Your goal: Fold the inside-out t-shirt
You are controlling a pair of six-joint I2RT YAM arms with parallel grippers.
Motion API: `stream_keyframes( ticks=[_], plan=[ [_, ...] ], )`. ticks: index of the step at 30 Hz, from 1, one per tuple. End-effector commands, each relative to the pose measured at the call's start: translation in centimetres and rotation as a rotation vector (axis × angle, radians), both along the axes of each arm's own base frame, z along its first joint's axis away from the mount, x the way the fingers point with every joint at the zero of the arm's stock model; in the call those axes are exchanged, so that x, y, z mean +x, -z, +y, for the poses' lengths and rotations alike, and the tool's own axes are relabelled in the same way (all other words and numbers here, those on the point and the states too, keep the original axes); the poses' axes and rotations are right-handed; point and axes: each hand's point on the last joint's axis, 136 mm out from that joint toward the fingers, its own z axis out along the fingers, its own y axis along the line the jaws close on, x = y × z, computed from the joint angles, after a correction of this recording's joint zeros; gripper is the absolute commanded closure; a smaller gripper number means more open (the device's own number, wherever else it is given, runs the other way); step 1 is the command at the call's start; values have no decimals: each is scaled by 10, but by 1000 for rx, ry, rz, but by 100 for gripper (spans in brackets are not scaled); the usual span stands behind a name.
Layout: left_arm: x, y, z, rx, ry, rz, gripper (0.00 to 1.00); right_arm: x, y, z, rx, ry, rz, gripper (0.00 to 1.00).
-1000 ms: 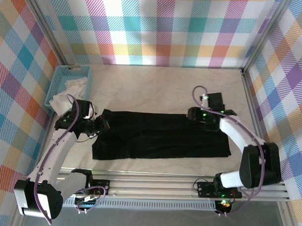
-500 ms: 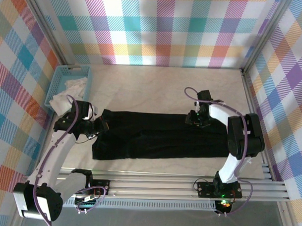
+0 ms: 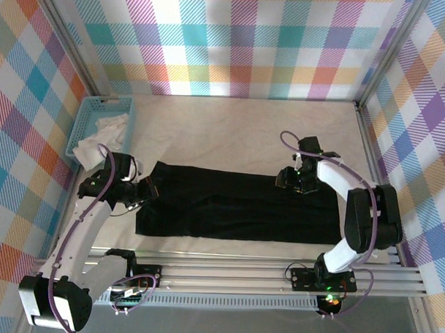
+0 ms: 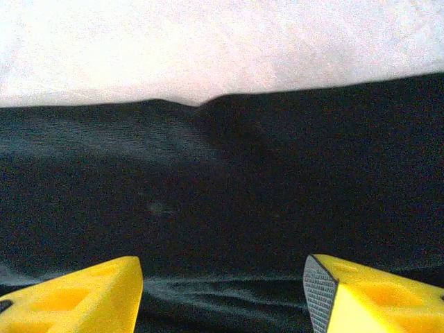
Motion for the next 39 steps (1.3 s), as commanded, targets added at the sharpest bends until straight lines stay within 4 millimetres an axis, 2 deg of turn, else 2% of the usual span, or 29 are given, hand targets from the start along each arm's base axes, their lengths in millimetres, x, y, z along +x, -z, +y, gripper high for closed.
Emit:
stream_keyframes(
  ticks=[1,3,5,7,9,11,14,17,22,27,30,35,39],
  plan=[
    [-11,1,-2,-37,-27,23,100,12,-26,10,69,1,-87,35],
    [-14,1,1,-30,-45,22,100,14,-36,20,121,-29,-112,35],
    [-14,2,1,-33,-56,21,100,10,-54,51,242,-134,-167,37],
    [-11,2,0,-48,-63,17,100,-3,-76,97,380,-281,-237,36],
    [-10,3,-2,-57,-66,15,100,-26,-92,147,475,-436,-295,34],
    [-8,2,-2,-60,-70,10,100,-48,-95,188,460,-550,-362,30],
    [-6,2,-2,-61,-71,10,100,-79,-94,242,350,-712,-558,18],
    [-6,3,-2,-60,-70,16,100,-95,-92,281,239,-825,-703,7],
    [-7,6,-3,-62,-64,21,100,-109,-81,333,100,-942,-885,0],
    [-8,7,-2,-57,-61,23,100,-103,-70,368,-35,-959,-1028,0],
    [-7,7,-2,-54,-60,23,100,-93,-63,379,-91,-929,-1077,0],
    [-6,9,-1,-50,-68,28,100,-68,-57,377,-222,-827,-1157,0],
    [-6,10,0,-52,-83,31,100,-49,-73,357,-360,-711,-1244,6]
  ],
)
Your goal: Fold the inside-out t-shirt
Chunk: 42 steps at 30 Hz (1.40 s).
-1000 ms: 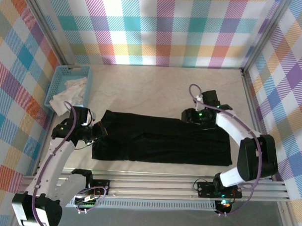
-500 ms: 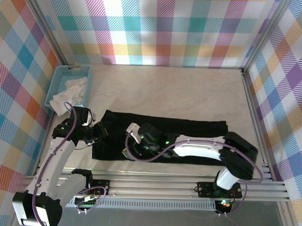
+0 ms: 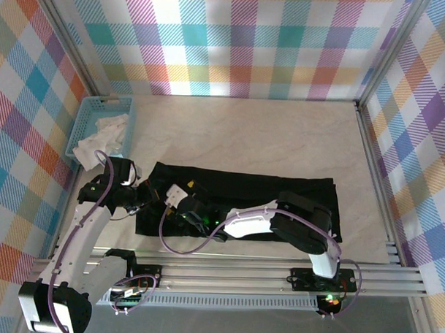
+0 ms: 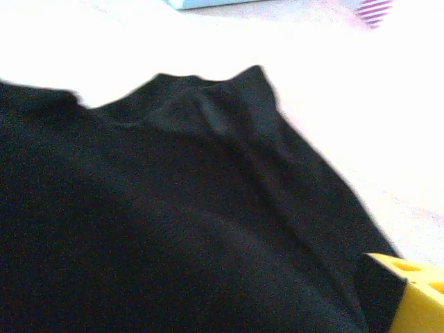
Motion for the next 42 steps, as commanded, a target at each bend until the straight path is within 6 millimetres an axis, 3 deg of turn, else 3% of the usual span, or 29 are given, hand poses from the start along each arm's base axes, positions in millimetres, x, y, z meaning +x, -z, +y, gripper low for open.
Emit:
stream_keyframes(
  ticks=[1,7,16,20,23,25,28,31,33,37,42],
  plan=[
    [1,4,1,-8,-24,8,100,23,-42,-15,56,142,-172,9],
    [1,4,5,13,-31,5,100,9,-41,-43,-10,126,-100,31],
    [-4,10,9,25,-54,28,100,-25,-18,-40,-138,-83,87,62],
    [-9,16,10,8,-100,39,100,-51,0,-45,-203,-199,212,71],
    [-16,23,13,-9,-165,34,88,-77,17,-54,-258,-292,330,75],
    [-18,24,17,-7,-206,6,67,-89,25,-64,-299,-322,384,72],
    [-14,12,33,63,-255,-70,45,-106,22,-78,-325,-388,454,55],
    [4,-5,43,123,-257,-162,30,-115,1,-81,-252,-439,530,41],
    [23,-5,42,137,-240,-192,24,-111,-19,-78,-122,-459,607,39],
    [70,25,43,193,-209,-153,12,-84,-45,-78,110,-403,692,38],
    [106,58,36,269,-118,-102,0,-66,-44,-89,142,-325,701,38]
  ],
)
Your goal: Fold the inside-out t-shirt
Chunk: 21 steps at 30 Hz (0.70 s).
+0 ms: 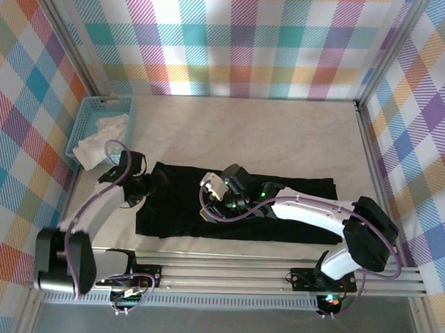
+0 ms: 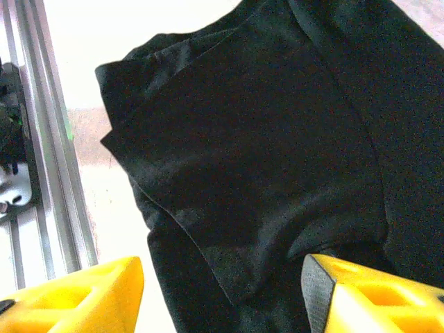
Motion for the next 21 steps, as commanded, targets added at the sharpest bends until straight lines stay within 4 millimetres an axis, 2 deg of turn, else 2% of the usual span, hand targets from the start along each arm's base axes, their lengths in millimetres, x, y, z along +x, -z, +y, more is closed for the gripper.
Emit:
stream_keyframes(
  ticks=[1,4,7,9,14,17,21],
  plan=[
    [37,-4,2,93,60,-67,0,-13,-1,0,45,-13,77,37],
    [43,15,2,134,92,-3,0,-15,5,-5,38,-7,85,37],
    [45,29,-15,66,142,35,0,-13,10,-10,32,7,88,37],
    [38,38,-26,27,177,62,0,-11,12,-14,28,23,87,37],
    [5,61,-41,-44,225,138,1,-5,15,-23,36,69,90,37],
    [-9,68,-47,-77,238,155,11,-3,15,-25,37,79,95,37],
    [-20,73,-67,-142,279,169,37,1,14,-25,31,92,93,37]
  ],
)
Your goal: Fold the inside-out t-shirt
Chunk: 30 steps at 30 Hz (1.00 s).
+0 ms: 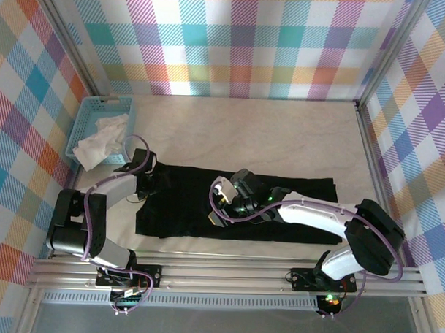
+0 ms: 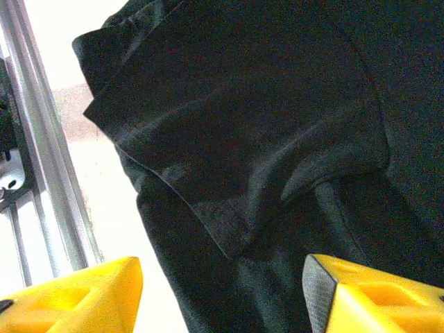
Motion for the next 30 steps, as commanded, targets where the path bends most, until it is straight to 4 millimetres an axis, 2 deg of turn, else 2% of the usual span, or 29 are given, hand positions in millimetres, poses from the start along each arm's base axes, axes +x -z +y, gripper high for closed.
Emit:
stream_keyframes(
  ticks=[1,5,9,10,13,14,17,21,26,30],
  plan=[
    [-50,28,-61,-228,138,173,42,6,-12,2,36,22,-16,37],
    [-57,30,-67,-228,144,173,61,8,-12,1,27,36,-16,36],
    [-58,24,-74,-237,159,160,72,11,-8,0,10,48,-12,36],
    [-51,21,-78,-252,167,126,76,11,-7,0,6,51,-10,36],
    [-49,17,-79,-249,169,112,97,13,-5,-1,-5,58,-11,36],
    [-46,13,-77,-234,171,100,100,14,-5,-1,-6,61,-13,36],
    [-38,0,-63,-153,147,66,100,20,-5,-7,-13,90,-5,36],
    [-19,-35,-40,-61,74,-33,100,35,-13,-22,25,177,32,35],
    [-1,-73,4,33,-41,-73,100,57,-19,-48,68,308,91,33],
    [14,-111,38,146,-71,-79,100,73,-21,-69,67,392,153,32]
  ],
)
